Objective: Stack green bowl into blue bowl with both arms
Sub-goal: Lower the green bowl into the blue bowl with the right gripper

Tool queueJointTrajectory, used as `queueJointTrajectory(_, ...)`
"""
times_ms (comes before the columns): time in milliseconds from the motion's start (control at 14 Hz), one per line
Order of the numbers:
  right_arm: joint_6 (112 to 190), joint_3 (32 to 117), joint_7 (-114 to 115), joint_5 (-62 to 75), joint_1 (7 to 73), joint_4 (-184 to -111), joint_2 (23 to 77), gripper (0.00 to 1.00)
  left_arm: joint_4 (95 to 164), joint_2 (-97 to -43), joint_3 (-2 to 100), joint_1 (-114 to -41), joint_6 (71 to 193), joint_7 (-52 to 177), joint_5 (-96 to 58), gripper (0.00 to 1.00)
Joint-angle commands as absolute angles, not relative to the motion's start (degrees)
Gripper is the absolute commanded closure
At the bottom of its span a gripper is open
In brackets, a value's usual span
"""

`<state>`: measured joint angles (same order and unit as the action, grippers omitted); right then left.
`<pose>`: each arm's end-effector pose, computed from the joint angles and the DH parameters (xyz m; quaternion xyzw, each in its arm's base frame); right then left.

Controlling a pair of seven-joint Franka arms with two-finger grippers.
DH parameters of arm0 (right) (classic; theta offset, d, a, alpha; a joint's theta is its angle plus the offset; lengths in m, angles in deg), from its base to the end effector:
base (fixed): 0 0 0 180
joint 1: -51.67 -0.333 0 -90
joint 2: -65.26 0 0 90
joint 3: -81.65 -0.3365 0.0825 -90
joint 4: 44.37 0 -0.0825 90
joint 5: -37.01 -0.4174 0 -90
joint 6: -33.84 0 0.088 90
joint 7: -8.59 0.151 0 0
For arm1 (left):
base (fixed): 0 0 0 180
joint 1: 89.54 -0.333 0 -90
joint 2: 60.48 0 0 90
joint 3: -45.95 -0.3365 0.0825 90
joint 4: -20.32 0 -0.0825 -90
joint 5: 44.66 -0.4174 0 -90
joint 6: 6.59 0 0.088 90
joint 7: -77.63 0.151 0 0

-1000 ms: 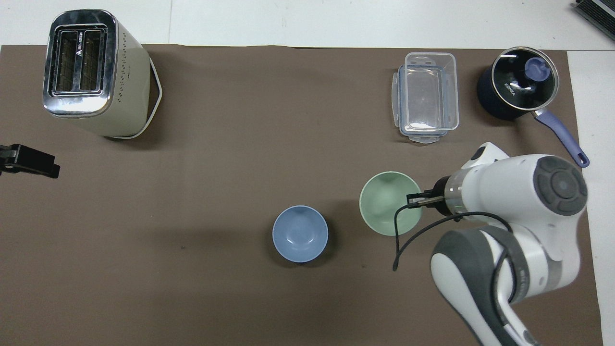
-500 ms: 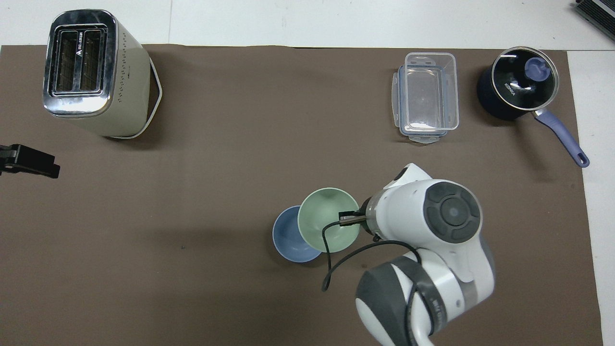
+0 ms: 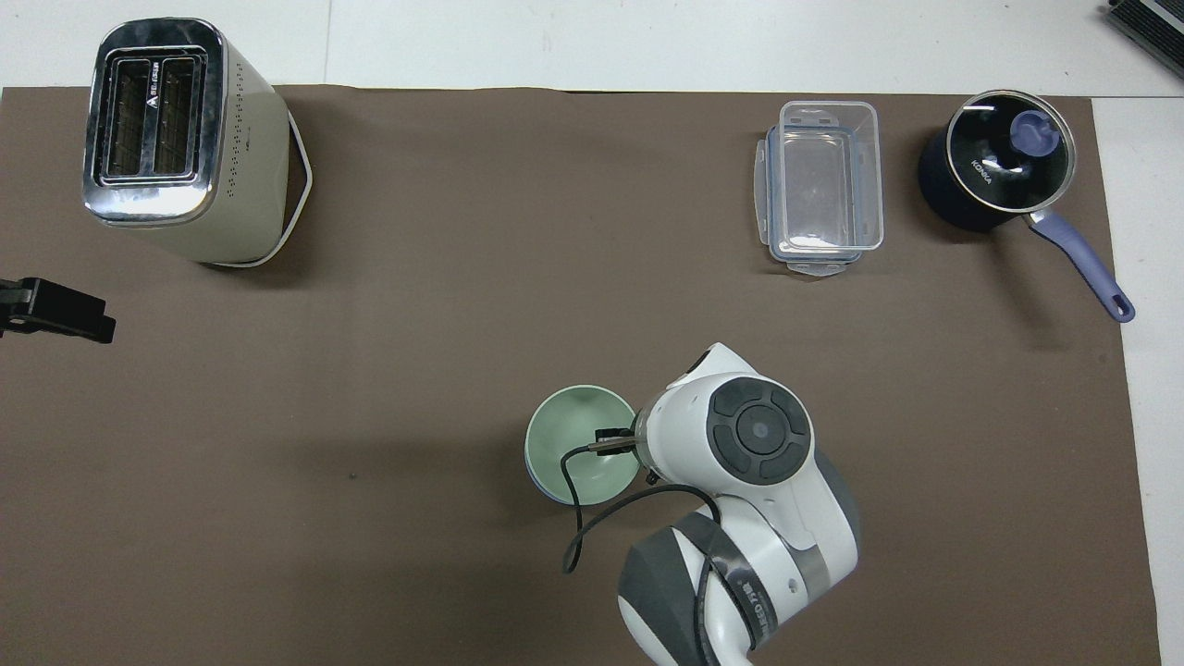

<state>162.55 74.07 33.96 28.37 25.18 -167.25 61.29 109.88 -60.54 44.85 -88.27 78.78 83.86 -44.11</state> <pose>0.4772 0.3339 0.3316 -0.9974 -0.0294 0.0176 0.0637 0.5763 -0.0032 0.5976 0.9977 -0.0560 -0.0368 0.0067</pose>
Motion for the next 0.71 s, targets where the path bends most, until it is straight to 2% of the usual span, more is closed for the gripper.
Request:
queueJointTrajectory(0,164.8,74.3,35.8,27.4,24.2,-167.1,59.7,1.0,110.2,-59.8,45.0,-88.4,78.3,83.8,-45.3,0.0)
queueJointTrajectory(643,167.2,74.3,36.2,27.4,23.5,-168.3,59.1,1.0,110.2,-59.8,45.0,-88.4,78.3,83.8,-45.3,0.0)
